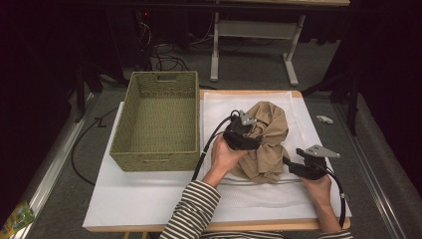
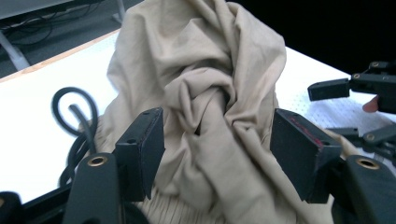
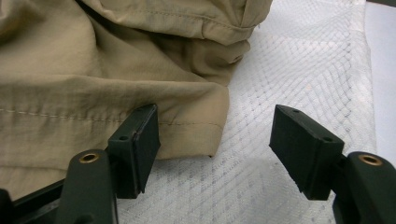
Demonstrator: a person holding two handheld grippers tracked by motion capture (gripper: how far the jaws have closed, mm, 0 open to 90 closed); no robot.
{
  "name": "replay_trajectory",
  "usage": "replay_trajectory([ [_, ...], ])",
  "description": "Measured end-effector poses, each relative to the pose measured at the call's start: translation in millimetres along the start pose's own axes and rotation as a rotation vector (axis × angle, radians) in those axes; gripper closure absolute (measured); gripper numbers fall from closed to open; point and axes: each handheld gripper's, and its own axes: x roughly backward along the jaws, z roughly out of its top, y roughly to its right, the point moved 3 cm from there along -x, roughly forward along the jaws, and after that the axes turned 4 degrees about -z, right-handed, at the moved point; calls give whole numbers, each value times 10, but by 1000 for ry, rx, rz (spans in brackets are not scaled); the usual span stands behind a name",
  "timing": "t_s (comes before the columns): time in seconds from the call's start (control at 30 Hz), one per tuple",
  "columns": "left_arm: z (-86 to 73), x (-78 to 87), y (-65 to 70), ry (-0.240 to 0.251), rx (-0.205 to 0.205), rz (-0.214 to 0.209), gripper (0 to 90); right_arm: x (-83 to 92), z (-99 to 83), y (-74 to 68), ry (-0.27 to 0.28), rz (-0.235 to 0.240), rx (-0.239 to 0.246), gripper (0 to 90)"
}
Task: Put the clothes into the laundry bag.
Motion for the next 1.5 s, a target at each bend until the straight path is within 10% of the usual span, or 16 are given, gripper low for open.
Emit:
replay_trajectory([
  [0.87, -613, 433, -37, 53, 22, 68, 361, -2, -1, 0, 0, -10, 11, 359],
  [1.0, -746, 442, -62, 22, 66, 47, 372, -6, 2, 13, -2, -5, -7, 372],
  [1.27, -977, 475, -37, -3, 28, 65, 392, 14, 14, 51, -24, 24, -35, 390],
  [1.5, -1152, 463, -45, -9, 54, 69, 398, 262, 114, 96, 65, 32, -36, 396],
])
